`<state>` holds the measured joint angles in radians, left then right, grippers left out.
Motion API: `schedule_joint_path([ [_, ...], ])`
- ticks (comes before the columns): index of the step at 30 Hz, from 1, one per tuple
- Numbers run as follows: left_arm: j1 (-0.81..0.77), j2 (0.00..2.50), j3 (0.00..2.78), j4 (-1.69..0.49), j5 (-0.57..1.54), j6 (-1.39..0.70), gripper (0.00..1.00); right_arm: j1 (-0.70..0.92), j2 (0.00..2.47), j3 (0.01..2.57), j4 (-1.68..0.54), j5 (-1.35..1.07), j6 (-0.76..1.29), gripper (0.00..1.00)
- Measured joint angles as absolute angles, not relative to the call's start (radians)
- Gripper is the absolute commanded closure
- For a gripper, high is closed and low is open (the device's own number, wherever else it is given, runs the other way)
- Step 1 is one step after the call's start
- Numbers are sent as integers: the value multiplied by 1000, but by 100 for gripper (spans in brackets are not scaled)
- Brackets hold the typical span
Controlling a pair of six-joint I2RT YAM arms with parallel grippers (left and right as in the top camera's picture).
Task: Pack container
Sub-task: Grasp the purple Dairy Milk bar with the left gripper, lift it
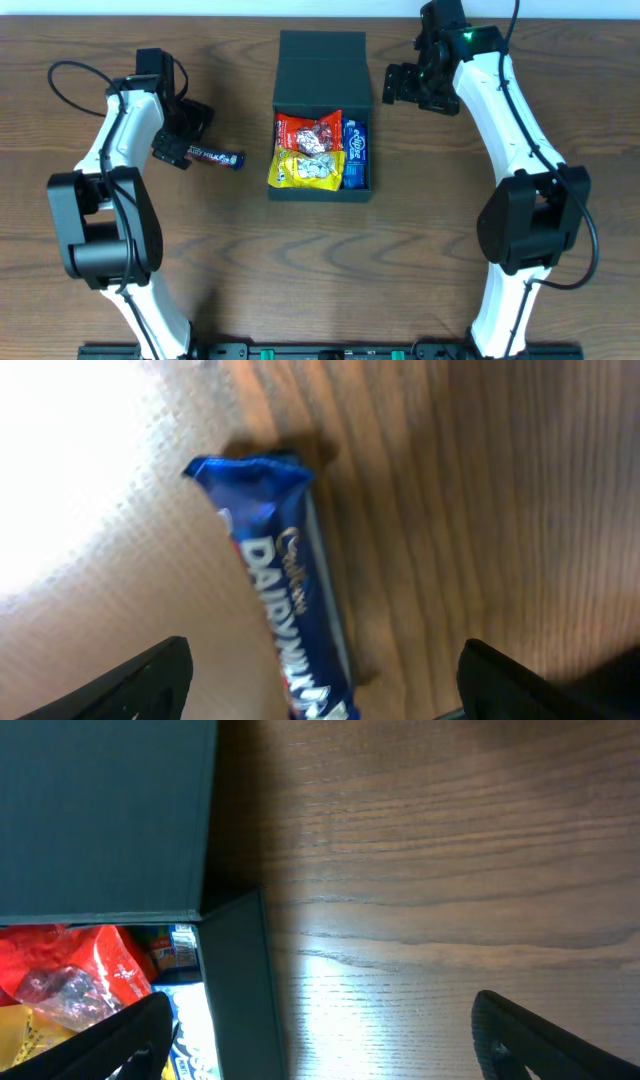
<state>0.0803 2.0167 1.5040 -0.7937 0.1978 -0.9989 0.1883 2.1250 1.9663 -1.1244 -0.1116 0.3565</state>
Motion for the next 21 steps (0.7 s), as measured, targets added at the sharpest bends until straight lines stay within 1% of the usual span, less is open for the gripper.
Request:
schedule_joint_path([
  [5,80,2070,1504,-778,195,-1007,17,188,2125,1966,-1126,-112,356,6],
  [8,80,2106,1504,-777,195,-1015,20,188,2125,1966,-1128,-112,356,6],
  [10,80,2120,1502,-769,194,-1021,27,188,2125,1966,-1129,-111,355,6],
  [12,80,2120,1502,-756,189,-1022,31,188,2125,1966,-1129,-112,355,6],
  [17,80,2120,1502,-754,180,-1025,47,188,2125,1967,-1130,-112,352,6],
  [20,80,2120,1502,-757,176,-1024,53,188,2125,1967,-1128,-112,344,5],
  [21,80,2121,1502,-757,176,-1024,58,188,2125,1967,-1128,-112,339,4],
])
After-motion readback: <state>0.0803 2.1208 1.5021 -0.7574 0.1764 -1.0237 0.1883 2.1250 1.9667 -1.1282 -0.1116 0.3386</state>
